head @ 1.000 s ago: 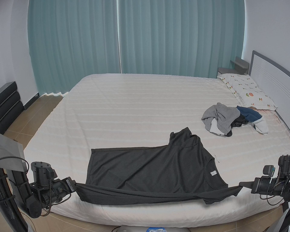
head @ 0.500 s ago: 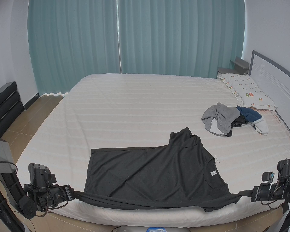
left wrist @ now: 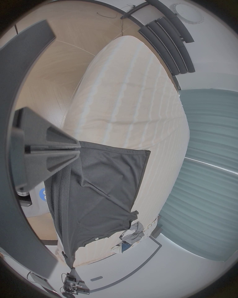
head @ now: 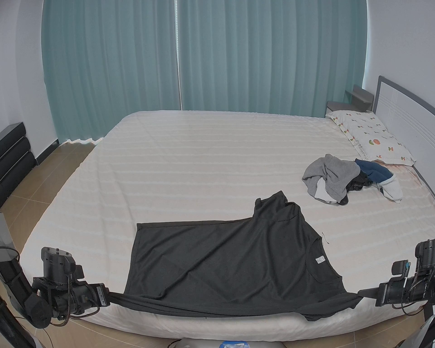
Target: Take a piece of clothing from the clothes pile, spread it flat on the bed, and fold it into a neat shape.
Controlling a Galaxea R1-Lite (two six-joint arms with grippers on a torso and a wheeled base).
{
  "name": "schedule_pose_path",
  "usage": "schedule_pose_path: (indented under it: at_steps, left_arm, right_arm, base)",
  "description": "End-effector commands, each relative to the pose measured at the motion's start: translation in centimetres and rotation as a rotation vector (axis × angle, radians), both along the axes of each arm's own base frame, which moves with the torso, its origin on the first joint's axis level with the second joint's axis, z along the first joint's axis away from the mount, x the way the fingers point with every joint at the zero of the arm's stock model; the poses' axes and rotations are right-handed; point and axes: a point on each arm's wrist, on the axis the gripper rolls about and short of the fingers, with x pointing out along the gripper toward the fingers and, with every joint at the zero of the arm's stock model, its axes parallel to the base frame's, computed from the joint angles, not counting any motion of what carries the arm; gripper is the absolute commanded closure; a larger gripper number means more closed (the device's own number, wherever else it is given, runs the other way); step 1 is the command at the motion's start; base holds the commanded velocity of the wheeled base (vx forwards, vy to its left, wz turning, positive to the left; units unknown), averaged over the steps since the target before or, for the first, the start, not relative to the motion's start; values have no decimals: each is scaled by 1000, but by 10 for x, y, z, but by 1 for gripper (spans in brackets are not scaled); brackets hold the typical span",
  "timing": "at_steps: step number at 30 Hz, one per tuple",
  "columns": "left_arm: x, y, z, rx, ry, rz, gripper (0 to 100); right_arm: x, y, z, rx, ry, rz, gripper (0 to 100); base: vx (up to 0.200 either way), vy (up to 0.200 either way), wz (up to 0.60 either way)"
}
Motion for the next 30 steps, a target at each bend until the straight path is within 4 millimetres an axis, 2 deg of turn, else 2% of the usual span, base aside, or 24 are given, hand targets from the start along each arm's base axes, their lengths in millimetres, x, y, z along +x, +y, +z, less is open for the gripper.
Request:
schedule_pose_path:
  at_steps: [1, 3, 4, 9, 17, 30]
  left_arm:
    - [10, 0, -6, -11, 19, 14, 100]
    - [14, 0, -7, -14, 21, 21, 100]
    - [25, -1, -9, -42, 14, 51, 100]
    - [44, -3, -8, -97, -21, 107, 100]
    - [63, -5, -21, -97, -1, 118, 100]
    - [95, -6, -33, -116, -28, 158, 100]
  right_arm:
    - [15, -3, -4, -11, 23, -14, 100]
    - [18, -4, -4, -13, 25, -16, 100]
    - [24, -5, -5, -14, 25, -16, 100]
    - [38, -8, -4, -15, 9, -14, 100]
    - [70, -14, -3, -15, -10, -39, 100]
    - [115, -5, -19, 11, 6, 5, 100]
  base:
    - [0, 0, 0]
    - [0, 0, 0]
    - [0, 0, 0]
    - [0, 0, 0]
    - [0, 0, 0]
    - [0, 0, 0]
